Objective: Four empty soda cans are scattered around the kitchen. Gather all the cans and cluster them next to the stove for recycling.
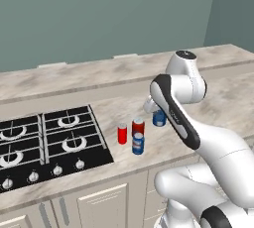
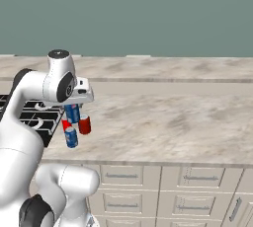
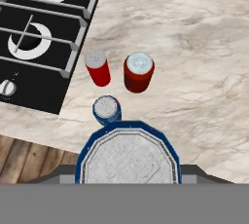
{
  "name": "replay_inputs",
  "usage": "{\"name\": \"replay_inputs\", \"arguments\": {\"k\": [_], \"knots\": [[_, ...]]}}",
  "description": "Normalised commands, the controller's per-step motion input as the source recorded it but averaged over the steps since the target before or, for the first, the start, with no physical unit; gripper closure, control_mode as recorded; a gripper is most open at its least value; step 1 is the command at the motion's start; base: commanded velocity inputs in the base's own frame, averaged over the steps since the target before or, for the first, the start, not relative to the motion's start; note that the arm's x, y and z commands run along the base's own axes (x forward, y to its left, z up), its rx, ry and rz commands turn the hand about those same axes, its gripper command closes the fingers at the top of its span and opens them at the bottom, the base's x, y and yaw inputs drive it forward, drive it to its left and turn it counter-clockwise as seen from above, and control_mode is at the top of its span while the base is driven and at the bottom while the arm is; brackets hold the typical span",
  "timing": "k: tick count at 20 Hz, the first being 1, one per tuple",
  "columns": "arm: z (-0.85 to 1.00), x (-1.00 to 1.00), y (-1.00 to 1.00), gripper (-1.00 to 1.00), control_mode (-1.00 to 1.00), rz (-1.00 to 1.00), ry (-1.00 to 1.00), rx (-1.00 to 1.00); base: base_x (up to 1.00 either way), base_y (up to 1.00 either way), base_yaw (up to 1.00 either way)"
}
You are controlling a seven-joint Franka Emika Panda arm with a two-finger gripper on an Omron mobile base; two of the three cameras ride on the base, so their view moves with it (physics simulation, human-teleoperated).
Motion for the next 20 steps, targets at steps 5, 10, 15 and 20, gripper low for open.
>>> {"name": "replay_inputs", "arguments": {"k": [5, 10, 15, 20], "knots": [[0.00, -0.01, 0.00, 1.00, -1.00, 0.00, 0.04, 0.00, 0.00, 0.00, 0.00], [-0.01, 0.00, 0.00, 1.00, -1.00, 0.00, 0.00, 0.00, 0.00, 0.00, 0.00], [-0.12, 0.00, 0.00, 1.00, -1.00, -0.02, -0.02, 0.00, 0.00, 0.00, 0.00], [-0.20, -0.09, -0.01, 1.00, -1.00, -0.01, -0.11, 0.00, 0.00, 0.00, 0.00]]}}
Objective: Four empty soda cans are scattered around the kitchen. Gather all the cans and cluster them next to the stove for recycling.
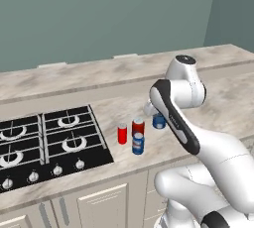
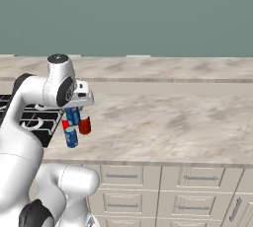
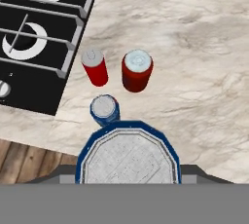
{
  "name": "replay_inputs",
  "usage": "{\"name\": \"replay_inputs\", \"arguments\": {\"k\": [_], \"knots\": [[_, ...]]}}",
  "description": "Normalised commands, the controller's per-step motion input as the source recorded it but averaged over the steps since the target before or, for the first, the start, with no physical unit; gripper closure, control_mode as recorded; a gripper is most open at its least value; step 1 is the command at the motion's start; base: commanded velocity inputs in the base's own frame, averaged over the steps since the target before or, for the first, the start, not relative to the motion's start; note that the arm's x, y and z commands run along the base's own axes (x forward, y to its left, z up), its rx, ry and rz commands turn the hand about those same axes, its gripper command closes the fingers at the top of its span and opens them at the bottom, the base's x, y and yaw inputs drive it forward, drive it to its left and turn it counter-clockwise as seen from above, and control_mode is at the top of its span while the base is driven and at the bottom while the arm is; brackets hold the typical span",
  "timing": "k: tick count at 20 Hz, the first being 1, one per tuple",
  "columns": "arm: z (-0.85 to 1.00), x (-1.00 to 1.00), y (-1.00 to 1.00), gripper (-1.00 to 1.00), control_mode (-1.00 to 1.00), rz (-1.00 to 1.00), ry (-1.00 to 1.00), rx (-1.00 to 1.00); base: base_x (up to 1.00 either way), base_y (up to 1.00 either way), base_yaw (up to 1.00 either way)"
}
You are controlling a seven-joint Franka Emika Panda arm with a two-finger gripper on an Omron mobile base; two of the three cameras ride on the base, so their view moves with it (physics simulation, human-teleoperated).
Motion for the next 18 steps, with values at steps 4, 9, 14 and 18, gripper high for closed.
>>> {"name": "replay_inputs", "arguments": {"k": [4, 9, 14, 18], "knots": [[-0.26, -0.03, -0.06, 1.00, -1.00, 0.00, -0.13, 0.00, 0.00, 0.00, 0.00], [-0.31, 0.00, -0.05, 1.00, -1.00, 0.00, -0.15, 0.00, 0.00, 0.00, 0.00], [-0.25, 0.00, -0.02, 1.00, -1.00, 0.00, 0.00, 0.03, 0.00, 0.00, 0.00], [-0.19, 0.00, 0.00, 1.00, -1.00, 0.00, 0.00, 0.12, 0.00, 0.00, 0.00]]}}
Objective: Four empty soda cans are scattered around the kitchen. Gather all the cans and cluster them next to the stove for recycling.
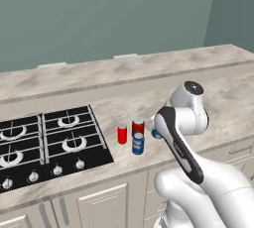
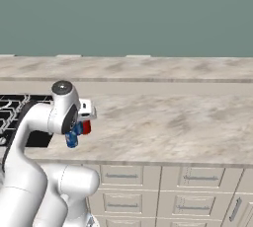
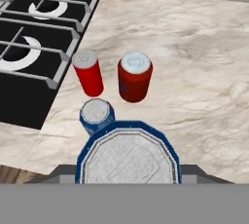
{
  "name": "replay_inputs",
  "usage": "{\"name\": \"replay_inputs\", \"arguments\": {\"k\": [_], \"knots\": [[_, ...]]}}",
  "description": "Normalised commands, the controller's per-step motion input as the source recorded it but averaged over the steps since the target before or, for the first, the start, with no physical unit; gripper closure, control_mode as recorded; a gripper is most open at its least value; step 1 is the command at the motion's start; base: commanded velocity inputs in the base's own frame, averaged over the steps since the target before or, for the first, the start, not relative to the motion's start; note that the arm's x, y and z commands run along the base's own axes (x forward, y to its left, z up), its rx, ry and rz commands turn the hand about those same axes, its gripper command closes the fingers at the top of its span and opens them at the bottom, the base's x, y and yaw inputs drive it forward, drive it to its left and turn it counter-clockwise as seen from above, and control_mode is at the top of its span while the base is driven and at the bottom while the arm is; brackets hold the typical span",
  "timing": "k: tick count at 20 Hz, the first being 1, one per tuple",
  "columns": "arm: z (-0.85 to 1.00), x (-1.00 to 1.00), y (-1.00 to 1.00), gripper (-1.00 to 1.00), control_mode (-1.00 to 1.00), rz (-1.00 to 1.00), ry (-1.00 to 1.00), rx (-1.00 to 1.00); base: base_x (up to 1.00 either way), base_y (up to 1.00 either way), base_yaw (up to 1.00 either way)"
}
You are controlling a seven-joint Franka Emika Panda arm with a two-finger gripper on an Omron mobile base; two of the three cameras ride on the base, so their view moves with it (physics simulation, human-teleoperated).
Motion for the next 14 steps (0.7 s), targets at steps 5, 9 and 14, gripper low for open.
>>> {"name": "replay_inputs", "arguments": {"k": [5, 9, 14], "knots": [[-0.22, 0.05, -0.03, 1.00, -1.00, 0.00, 0.00, 0.05, 0.00, 0.00, 0.00], [-0.20, 0.11, -0.05, 1.00, -1.00, 0.00, 0.00, 0.00, 0.00, 0.00, 0.00], [-0.18, 0.15, -0.03, 1.00, -1.00, 0.00, 0.00, 0.00, 0.00, 0.00, 0.00]]}}
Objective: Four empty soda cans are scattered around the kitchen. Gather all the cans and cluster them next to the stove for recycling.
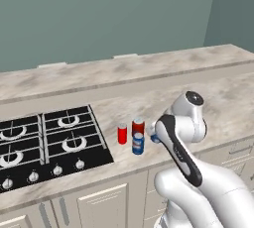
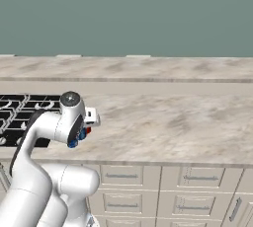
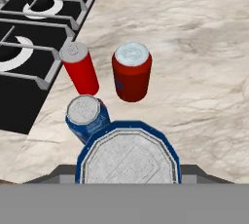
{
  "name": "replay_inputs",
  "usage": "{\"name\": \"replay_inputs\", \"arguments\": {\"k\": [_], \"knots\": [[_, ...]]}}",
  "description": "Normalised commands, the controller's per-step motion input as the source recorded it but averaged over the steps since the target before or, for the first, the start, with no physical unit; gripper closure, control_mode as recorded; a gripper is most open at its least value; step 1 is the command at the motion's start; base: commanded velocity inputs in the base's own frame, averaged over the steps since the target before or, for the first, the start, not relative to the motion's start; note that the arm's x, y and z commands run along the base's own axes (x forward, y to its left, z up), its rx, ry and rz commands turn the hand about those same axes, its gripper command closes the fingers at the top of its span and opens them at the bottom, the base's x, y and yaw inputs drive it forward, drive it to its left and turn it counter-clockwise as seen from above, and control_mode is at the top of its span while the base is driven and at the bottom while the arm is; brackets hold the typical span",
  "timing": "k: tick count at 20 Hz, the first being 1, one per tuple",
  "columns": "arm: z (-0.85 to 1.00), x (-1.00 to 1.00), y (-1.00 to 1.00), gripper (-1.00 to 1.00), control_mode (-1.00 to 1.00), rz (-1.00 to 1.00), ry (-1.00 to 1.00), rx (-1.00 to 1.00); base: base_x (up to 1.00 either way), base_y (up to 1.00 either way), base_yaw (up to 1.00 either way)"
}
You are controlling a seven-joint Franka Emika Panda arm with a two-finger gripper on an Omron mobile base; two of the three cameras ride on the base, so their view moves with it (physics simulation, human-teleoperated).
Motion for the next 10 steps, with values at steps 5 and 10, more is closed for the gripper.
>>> {"name": "replay_inputs", "arguments": {"k": [5, 10], "knots": [[-0.22, 0.21, -0.05, 1.00, -1.00, 0.00, 0.03, 0.00, 0.00, 0.00, 0.00], [-0.20, 0.17, -0.03, 1.00, -1.00, 0.00, 0.07, 0.00, 0.00, 0.00, 0.00]]}}
